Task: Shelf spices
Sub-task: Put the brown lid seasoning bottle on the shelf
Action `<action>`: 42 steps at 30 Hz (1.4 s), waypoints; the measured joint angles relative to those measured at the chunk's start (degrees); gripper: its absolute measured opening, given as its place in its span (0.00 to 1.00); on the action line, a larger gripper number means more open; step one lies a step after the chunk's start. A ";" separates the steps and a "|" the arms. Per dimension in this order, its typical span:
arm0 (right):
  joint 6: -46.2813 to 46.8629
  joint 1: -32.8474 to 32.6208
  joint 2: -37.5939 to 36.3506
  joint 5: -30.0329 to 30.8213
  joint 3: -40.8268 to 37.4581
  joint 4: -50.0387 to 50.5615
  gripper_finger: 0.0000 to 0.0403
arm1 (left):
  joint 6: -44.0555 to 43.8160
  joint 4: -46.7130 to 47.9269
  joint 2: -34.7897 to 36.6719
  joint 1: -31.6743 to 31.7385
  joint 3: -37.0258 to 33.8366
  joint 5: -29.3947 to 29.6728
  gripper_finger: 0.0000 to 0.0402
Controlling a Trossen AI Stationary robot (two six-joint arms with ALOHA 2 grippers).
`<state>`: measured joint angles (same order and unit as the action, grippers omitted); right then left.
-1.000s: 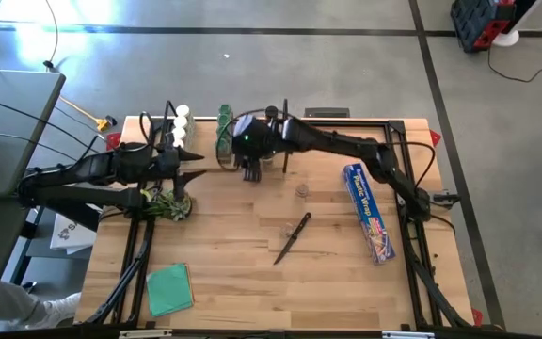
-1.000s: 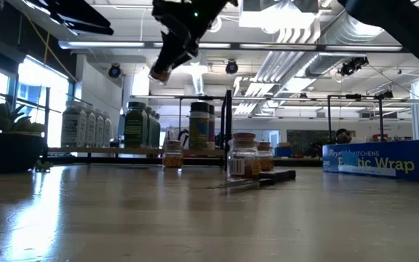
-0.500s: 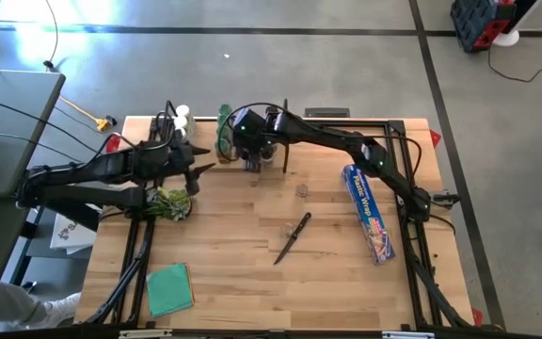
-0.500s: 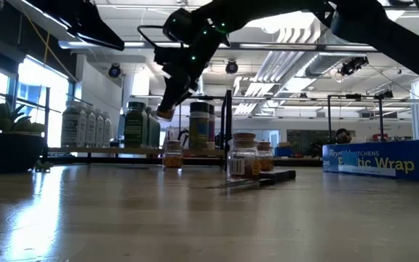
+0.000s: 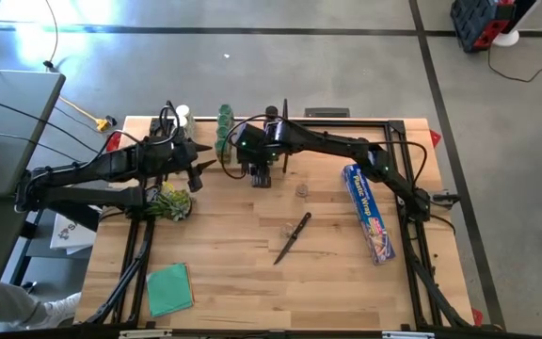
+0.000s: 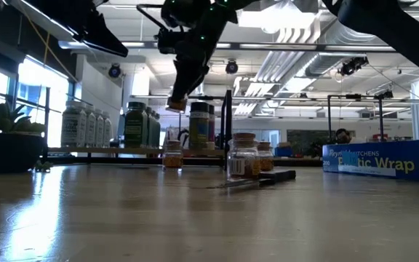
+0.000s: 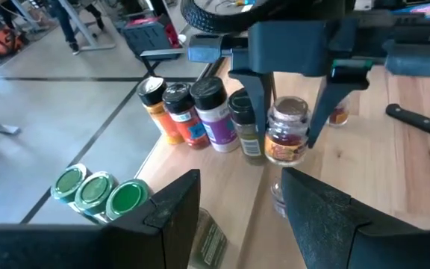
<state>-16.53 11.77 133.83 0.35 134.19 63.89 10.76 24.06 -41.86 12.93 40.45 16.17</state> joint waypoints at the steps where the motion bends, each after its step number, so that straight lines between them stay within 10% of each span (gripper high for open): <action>1: 0.01 0.03 -0.01 0.48 0.00 0.54 0.42 | 0.00 -0.04 -0.07 0.19 0.00 -0.26 0.46; 42: -2.98 3.08 4.29 -0.21 0.55 -11.96 0.42 | -0.10 -0.27 -0.69 0.61 0.09 -0.60 0.46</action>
<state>-19.51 14.85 138.12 0.14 134.74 51.93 10.66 23.79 -42.55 13.54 40.53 15.57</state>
